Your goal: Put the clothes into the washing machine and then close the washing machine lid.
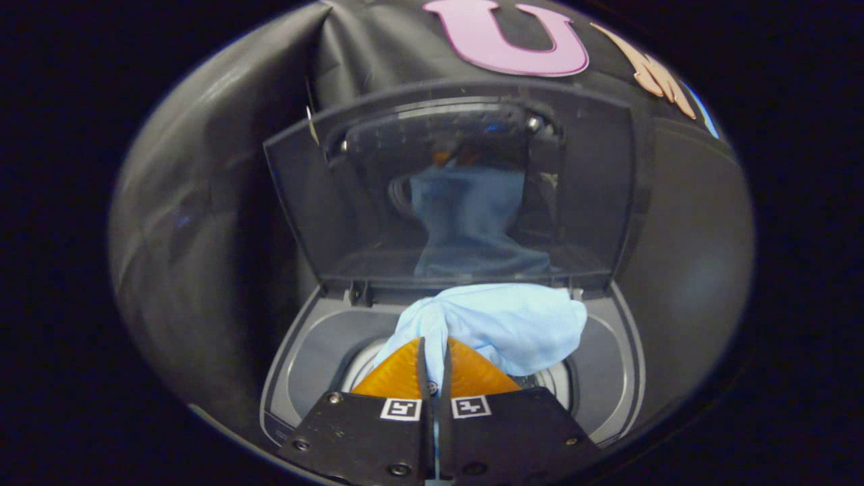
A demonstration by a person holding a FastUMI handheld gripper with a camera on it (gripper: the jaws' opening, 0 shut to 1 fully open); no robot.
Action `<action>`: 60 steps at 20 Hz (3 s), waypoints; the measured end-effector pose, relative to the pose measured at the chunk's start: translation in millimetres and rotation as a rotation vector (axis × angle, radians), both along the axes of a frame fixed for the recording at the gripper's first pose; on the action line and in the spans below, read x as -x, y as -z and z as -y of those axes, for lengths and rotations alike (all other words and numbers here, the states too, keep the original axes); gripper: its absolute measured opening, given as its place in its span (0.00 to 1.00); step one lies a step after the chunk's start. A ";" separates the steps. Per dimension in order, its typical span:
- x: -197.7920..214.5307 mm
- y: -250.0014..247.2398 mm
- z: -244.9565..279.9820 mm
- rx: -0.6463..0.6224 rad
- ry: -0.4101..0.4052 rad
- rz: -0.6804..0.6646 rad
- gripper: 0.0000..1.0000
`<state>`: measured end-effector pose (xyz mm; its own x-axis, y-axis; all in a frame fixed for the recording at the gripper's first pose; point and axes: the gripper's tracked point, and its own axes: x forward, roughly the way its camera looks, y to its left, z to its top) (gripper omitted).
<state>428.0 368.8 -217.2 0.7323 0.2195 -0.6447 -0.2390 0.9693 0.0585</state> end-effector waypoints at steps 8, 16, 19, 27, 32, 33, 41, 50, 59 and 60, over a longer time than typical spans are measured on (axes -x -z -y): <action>7.7 37.3 -3.0 -0.014 -0.038 -0.162 0.03; 16.8 65.9 -1.7 0.002 -0.023 -0.320 0.06; 14.4 72.9 -3.5 0.004 -0.011 -0.348 0.07; -3.2 43.0 12.0 0.016 0.022 -0.206 0.98; -7.5 6.6 14.6 -0.025 0.057 -0.094 0.98; -11.7 -5.4 16.4 -0.025 0.064 -0.053 0.98; -32.8 -128.5 28.0 0.022 0.074 0.219 0.98; -74.1 -262.4 33.4 -0.040 0.137 0.568 0.97; -140.8 -270.1 8.3 -0.090 0.144 0.629 0.96; -148.6 -263.6 4.5 -0.090 0.153 0.626 0.96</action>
<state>576.7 364.3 46.3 0.9908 0.1158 -0.0702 -0.1136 0.9929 0.0356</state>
